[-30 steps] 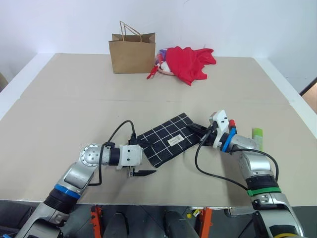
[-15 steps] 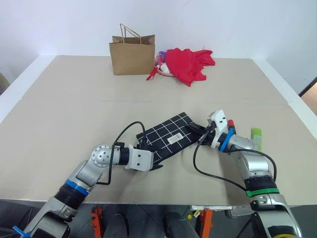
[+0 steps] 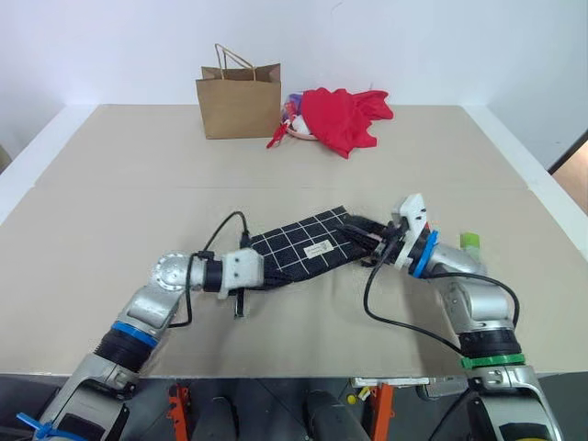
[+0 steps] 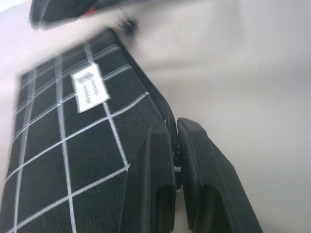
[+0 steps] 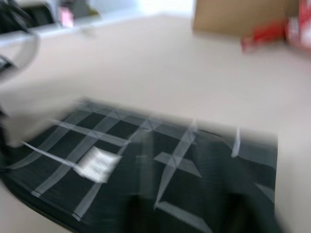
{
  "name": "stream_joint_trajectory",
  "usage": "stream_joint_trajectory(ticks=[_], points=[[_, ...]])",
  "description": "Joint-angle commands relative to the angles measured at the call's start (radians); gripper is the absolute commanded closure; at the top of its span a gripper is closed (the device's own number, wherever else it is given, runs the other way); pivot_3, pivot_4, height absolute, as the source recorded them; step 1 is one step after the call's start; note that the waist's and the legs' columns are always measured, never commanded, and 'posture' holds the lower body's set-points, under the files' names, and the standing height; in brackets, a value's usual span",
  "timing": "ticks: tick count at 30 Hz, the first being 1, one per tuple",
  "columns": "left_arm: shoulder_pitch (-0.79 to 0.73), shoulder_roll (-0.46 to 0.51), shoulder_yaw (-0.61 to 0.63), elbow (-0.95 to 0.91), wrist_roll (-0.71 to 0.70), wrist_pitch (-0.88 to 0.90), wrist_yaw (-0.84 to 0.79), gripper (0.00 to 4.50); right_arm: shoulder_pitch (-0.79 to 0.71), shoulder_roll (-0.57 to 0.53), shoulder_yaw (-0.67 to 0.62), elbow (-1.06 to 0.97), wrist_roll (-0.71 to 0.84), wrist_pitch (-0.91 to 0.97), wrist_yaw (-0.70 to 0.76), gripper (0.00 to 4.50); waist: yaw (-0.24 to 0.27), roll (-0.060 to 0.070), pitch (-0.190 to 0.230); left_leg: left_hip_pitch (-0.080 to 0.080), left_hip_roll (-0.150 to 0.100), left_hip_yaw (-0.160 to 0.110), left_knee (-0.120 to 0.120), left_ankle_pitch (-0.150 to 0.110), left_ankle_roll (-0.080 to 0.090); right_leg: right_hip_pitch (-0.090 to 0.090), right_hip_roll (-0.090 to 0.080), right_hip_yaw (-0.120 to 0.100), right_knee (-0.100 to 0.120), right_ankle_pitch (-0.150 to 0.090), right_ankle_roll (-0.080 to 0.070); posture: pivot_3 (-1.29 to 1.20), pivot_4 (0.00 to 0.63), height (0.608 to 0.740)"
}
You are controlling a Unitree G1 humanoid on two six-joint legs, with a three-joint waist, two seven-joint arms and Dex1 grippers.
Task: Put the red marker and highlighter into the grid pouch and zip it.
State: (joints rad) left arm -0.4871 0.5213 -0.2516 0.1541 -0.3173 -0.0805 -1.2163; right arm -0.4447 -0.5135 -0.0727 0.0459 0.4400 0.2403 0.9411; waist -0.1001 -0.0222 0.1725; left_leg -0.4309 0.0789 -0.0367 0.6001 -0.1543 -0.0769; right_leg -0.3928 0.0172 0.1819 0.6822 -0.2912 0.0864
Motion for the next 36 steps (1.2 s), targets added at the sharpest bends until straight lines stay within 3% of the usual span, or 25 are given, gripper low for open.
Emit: stream_joint_trajectory(ticks=[1, 3, 4, 10, 20, 22, 24, 26, 27, 30, 32, 36], points=[[-0.024, 0.038, 0.068, -0.064, -0.125, 0.116, -0.082, 4.50, 0.063, -0.060, -0.062, -0.134, 0.048, -0.023, 0.056, 0.98, 0.001, 0.000, 0.000, 0.000, 0.000, -0.001, 0.000, 0.000, 0.000, 0.000, 0.000, -0.001, 0.000, 0.000, 0.000, 0.00, 0.150, 0.740], [-0.031, 0.061, 0.088, -0.078, -0.156, 0.162, -0.118, 4.50, 0.133, -0.095, -0.076, -0.190, 0.052, -0.042, 0.082, 0.18, 0.004, 0.000, 0.000, 0.000, 0.000, -0.004, 0.000, -0.002, 0.001, 0.001, 0.000, -0.004, 0.000, -0.003, -0.002, 0.00, 0.150, 0.740], [-0.033, 0.072, 0.096, -0.083, -0.163, 0.172, -0.134, 4.50, 0.187, -0.113, -0.082, -0.217, 0.038, -0.074, 0.103, 0.02, 0.008, 0.000, 0.000, -0.001, 0.000, -0.005, 0.000, -0.002, 0.001, 0.001, 0.000, -0.005, 0.000, -0.004, -0.002, 0.00, 0.150, 0.740], [-0.034, 0.092, 0.117, -0.131, -0.188, 0.231, -0.167, 4.50, 0.369, -0.148, -0.082, -0.261, -0.012, -0.212, 0.147, 0.02, 0.016, 0.002, 0.001, -0.001, 0.000, -0.010, 0.000, -0.004, 0.004, 0.002, 0.000, -0.010, 0.000, -0.007, -0.006, 0.00, 0.150, 0.740], [-0.004, 0.084, 0.116, -0.193, -0.183, 0.260, -0.164, 4.50, 0.305, -0.130, -0.050, -0.216, -0.032, -0.269, 0.121, 0.02, 0.018, 0.002, 0.001, 0.001, 0.000, -0.010, 0.002, -0.002, 0.001, 0.004, 0.000, -0.011, 0.000, -0.004, -0.006, 0.00, 0.150, 0.740], [0.002, 0.081, 0.118, -0.200, -0.182, 0.262, -0.158, 4.50, 0.296, -0.132, -0.041, -0.204, -0.039, -0.283, 0.134, 0.25, 0.021, 0.002, 0.001, 0.000, 0.000, -0.011, 0.001, -0.002, 0.001, 0.004, 0.000, -0.011, 0.000, -0.004, -0.006, 0.00, 0.150, 0.740], [0.007, 0.081, 0.119, -0.206, -0.182, 0.263, -0.155, 4.50, 0.288, -0.129, -0.042, -0.194, -0.034, -0.284, 0.135, 0.88, 0.022, 0.002, 0.001, 0.000, 0.000, -0.011, 0.001, -0.002, 0.001, 0.004, 0.000, -0.011, 0.000, -0.005, -0.006, 0.00, 0.150, 0.740], [0.011, 0.081, 0.121, -0.211, -0.182, 0.266, -0.152, 4.50, 0.284, -0.126, -0.044, -0.186, -0.027, -0.282, 0.136, 1.81, 0.022, 0.002, 0.001, 0.000, 0.000, -0.011, 0.001, -0.002, 0.001, 0.004, 0.000, -0.011, 0.000, -0.005, -0.006, 0.00, 0.150, 0.740], [0.013, 0.082, 0.121, -0.213, -0.182, 0.265, -0.152, 4.50, 0.283, -0.126, -0.043, -0.182, -0.027, -0.283, 0.137, 2.02, 0.022, 0.002, 0.001, 0.000, 0.000, -0.011, 0.001, -0.002, 0.001, 0.004, 0.000, -0.011, 0.000, -0.005, -0.006, 0.00, 0.150, 0.740], [0.017, 0.083, 0.122, -0.218, -0.180, 0.265, -0.147, 4.50, 0.285, -0.130, -0.038, -0.174, -0.021, -0.286, 0.161, 3.62, 0.022, 0.002, 0.001, 0.000, 0.000, -0.011, 0.000, -0.002, 0.001, 0.004, 0.000, -0.012, 0.000, -0.005, -0.006, 0.00, 0.150, 0.740], [0.019, 0.084, 0.124, -0.219, -0.180, 0.264, -0.145, 4.50, 0.285, -0.127, -0.037, -0.173, -0.016, -0.291, 0.174, 4.41, 0.022, 0.002, 0.001, 0.000, 0.000, -0.012, 0.000, -0.002, 0.001, 0.004, 0.000, -0.012, 0.000, -0.005, -0.006, 0.00, 0.150, 0.740], [0.019, 0.084, 0.122, -0.218, -0.180, 0.261, -0.141, 4.50, 0.291, -0.116, -0.021, -0.202, 0.005, -0.276, 0.190, 4.47, 0.022, 0.002, 0.001, 0.000, 0.000, -0.012, 0.001, -0.002, 0.001, 0.004, 0.000, -0.012, 0.000, -0.005, -0.006, 0.00, 0.150, 0.740]])
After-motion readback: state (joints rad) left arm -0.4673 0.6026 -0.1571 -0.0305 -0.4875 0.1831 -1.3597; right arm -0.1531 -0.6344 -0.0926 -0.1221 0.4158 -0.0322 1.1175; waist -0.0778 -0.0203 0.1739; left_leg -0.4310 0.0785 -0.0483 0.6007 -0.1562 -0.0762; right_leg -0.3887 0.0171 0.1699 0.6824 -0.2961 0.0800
